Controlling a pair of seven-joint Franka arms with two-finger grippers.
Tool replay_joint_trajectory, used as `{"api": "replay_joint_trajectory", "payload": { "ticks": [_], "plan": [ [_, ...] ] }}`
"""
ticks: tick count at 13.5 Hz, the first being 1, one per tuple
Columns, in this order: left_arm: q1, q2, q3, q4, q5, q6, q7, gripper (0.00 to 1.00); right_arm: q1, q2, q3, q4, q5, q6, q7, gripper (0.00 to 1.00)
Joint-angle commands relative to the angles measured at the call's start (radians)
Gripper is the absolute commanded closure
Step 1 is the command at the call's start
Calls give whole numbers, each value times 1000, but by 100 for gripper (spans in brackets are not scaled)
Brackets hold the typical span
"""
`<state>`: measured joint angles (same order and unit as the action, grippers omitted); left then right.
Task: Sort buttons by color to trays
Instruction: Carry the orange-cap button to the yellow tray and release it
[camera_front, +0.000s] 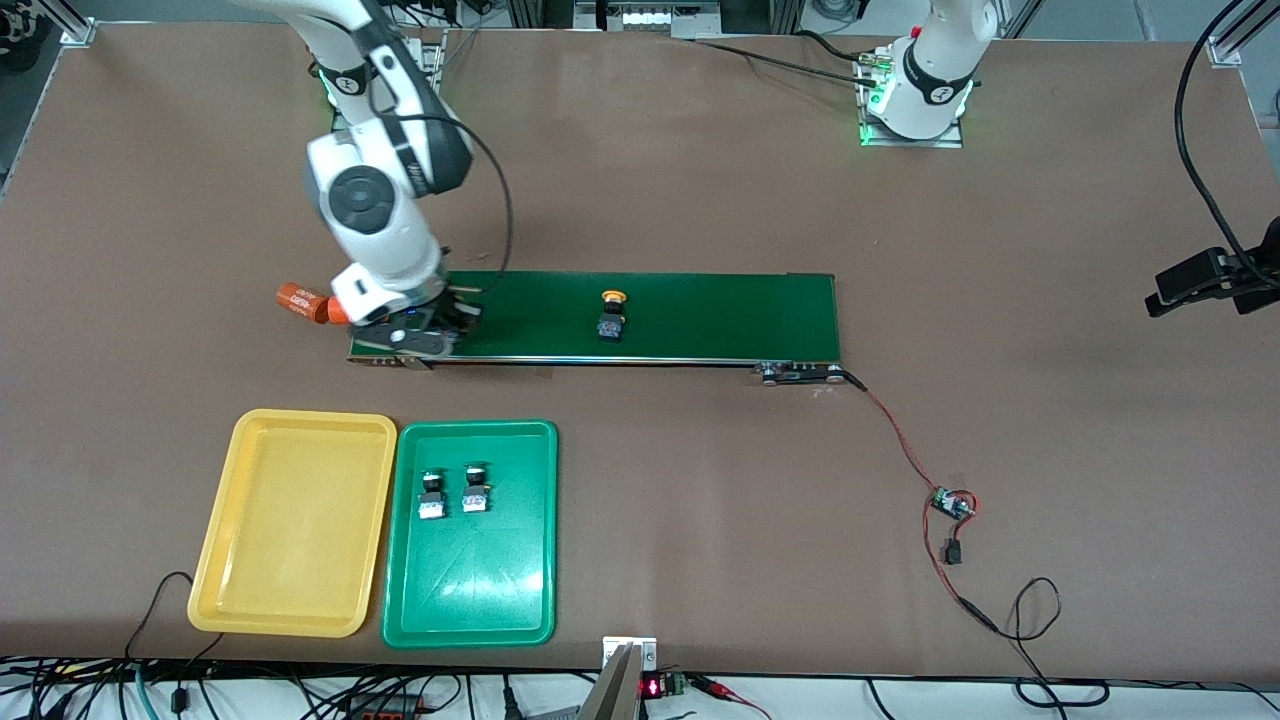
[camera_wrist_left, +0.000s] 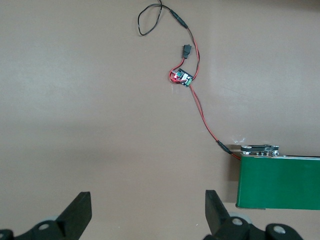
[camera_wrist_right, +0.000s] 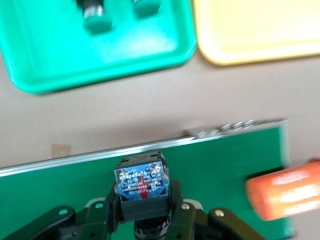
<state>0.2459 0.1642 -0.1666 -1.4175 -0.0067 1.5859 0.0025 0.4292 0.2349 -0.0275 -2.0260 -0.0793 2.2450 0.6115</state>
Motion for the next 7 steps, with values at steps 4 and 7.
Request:
{"api": "replay_joint_trajectory", "payload": {
  "ticks": [4,7],
  "plan": [
    [-125,-28,121,-14,-9,-38,-174,0,-280,41,12,171,7,-139,-405,82],
    [-125,-48,110,-17,-7,-78,-2,0,-386,90,12,202,9,-114,-541,82]
  ]
}}
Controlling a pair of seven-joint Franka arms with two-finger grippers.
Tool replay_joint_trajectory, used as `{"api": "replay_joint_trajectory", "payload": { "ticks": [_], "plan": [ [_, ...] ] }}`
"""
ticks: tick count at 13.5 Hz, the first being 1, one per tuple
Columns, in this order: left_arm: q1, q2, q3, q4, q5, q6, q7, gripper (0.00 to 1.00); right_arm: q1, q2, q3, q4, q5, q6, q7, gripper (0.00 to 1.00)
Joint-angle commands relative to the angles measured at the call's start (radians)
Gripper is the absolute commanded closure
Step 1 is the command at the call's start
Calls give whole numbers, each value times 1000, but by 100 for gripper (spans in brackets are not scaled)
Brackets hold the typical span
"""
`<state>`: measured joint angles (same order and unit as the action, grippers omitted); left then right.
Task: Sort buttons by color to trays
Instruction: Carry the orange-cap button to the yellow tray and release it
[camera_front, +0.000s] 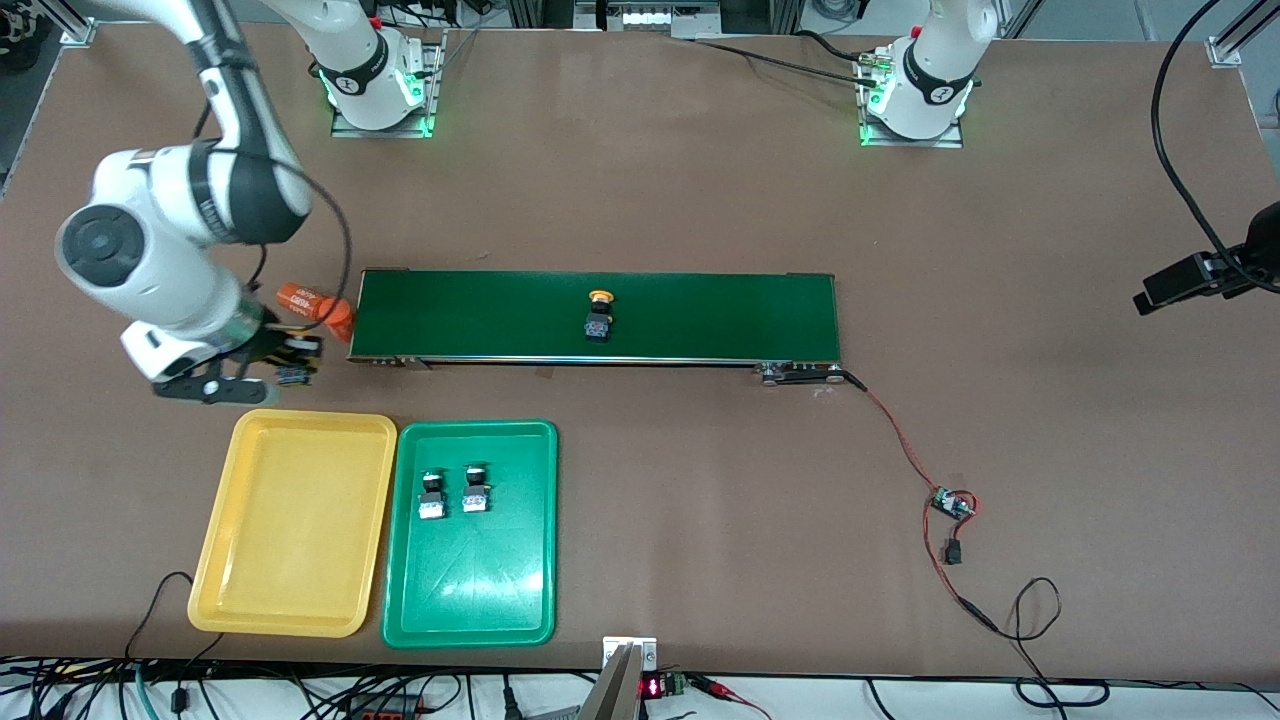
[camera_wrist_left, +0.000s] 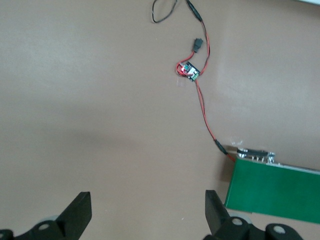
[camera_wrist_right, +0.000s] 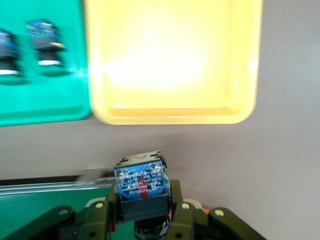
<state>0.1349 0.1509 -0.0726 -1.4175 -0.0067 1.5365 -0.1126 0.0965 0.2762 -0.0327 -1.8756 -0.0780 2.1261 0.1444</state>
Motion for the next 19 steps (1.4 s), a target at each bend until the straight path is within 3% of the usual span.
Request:
{"api": "replay_joint_trajectory", "payload": {
  "ticks": [1,7,9,13,17,18,19],
  "plan": [
    [-8,-39,14,-20,-7,-33,169,0,-70,70,17,81,9,5,-106,82],
    [-38,-53,28,-44,-9,-19,-4,0,-126,187,17,197,0,60,-151,82],
    [-43,-73,30,-70,-9,-6,-1,0,-127,236,17,197,7,138,-149,82],
    [-41,-73,16,-70,-6,7,11,0,-132,421,17,229,7,325,-118,82],
    [-43,-73,14,-70,-4,7,16,0,-147,518,17,263,7,389,-46,82],
    [-40,-71,16,-69,-4,8,33,0,-147,531,17,263,10,425,-45,77],
    [-37,-71,16,-69,-6,8,60,0,-147,538,17,263,15,432,-42,53]
  ]
}}
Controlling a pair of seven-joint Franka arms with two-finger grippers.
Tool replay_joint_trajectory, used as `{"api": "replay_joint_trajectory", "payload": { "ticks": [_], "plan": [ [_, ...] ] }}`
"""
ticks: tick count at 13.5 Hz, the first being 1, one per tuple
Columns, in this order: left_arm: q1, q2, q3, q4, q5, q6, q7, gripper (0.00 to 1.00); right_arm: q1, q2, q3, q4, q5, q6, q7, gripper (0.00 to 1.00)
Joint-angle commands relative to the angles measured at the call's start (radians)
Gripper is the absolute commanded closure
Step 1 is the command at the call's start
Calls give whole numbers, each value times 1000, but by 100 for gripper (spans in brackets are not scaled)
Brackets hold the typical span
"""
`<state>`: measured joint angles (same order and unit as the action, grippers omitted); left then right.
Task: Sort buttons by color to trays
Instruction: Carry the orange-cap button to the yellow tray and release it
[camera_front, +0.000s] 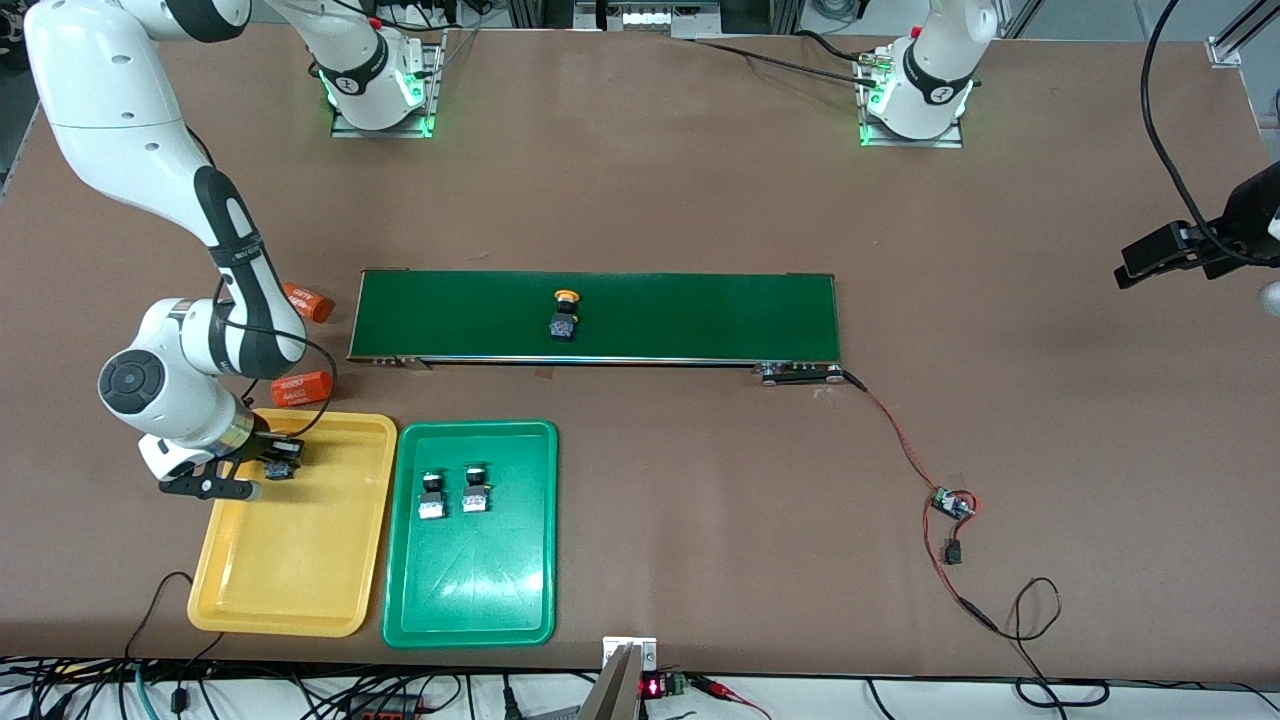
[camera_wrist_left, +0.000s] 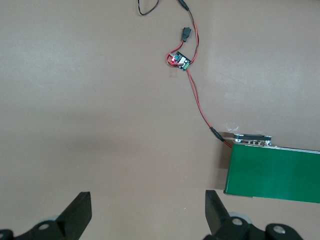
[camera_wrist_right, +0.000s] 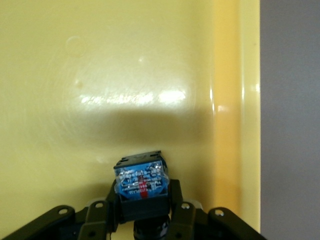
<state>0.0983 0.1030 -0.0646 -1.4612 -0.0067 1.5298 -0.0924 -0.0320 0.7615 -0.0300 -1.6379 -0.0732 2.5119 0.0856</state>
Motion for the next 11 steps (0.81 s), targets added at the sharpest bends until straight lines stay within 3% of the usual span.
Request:
{"api": "replay_joint_trajectory", "payload": {
  "ticks": [1,3,5,11],
  "plan": [
    [0,-23,9,-25,-6,13,49,0,-19,53,15,26,16,47,23,40],
    [4,-23,9,-28,-7,13,49,0,-19,50,15,23,18,42,14,19],
    [5,-23,14,-30,-7,32,49,0,-13,35,19,20,18,6,13,18],
    [4,-29,8,-34,-9,53,51,0,-12,-114,24,24,18,-278,10,17]
  ]
}}
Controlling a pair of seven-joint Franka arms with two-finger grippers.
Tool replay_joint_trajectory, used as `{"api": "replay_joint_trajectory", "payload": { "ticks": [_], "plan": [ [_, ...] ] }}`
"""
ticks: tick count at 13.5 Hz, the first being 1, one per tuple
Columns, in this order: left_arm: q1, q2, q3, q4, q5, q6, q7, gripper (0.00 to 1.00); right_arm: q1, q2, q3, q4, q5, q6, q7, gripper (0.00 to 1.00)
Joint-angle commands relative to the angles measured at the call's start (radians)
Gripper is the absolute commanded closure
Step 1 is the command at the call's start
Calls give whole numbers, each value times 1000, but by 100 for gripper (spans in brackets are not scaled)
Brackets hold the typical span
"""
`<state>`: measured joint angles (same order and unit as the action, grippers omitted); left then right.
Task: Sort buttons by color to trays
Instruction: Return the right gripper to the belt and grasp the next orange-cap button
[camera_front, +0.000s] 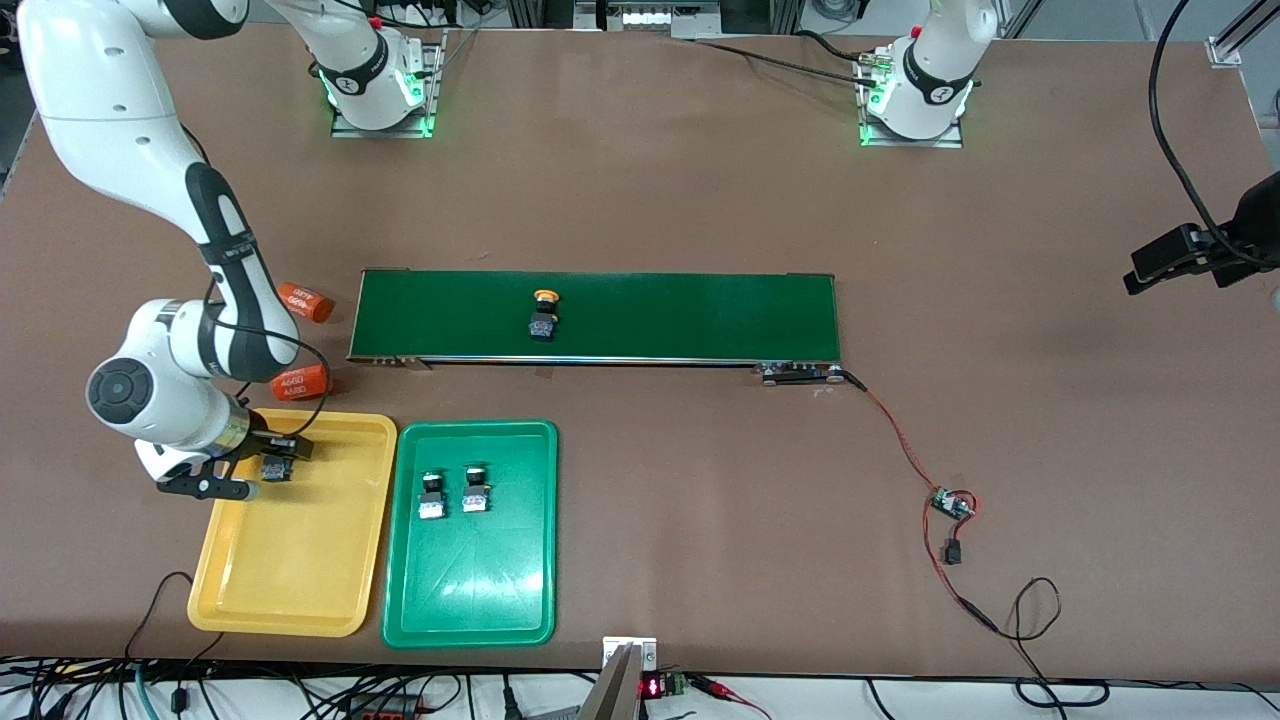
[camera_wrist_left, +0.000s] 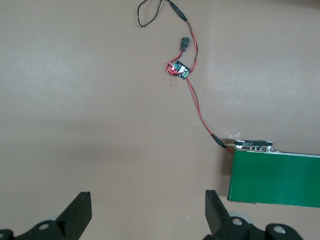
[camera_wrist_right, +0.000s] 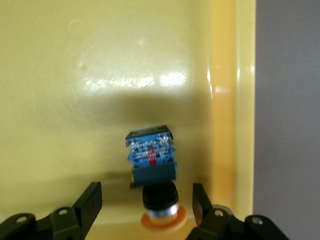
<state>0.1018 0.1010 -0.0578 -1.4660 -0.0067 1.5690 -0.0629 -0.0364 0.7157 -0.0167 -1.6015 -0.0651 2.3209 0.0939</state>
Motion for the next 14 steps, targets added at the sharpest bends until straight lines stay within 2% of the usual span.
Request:
{"api": "replay_joint_trajectory", "payload": {
  "ticks": [1,4,6,9,14],
  "plan": [
    [1,-27,1,-31,-9,16,21,0,-8,-97,11,-12,8,-135,1,17],
    [3,-27,1,-33,-10,10,23,0,-8,-180,15,-49,34,-236,15,17],
    [1,-26,1,-33,-10,6,23,0,-3,-257,15,-127,85,-239,17,17],
    [1,-27,1,-33,-10,3,23,0,10,-349,23,-245,99,-216,73,17],
    [1,-27,1,-33,-9,0,23,0,18,-473,141,-452,99,-54,279,17]
  ]
}}
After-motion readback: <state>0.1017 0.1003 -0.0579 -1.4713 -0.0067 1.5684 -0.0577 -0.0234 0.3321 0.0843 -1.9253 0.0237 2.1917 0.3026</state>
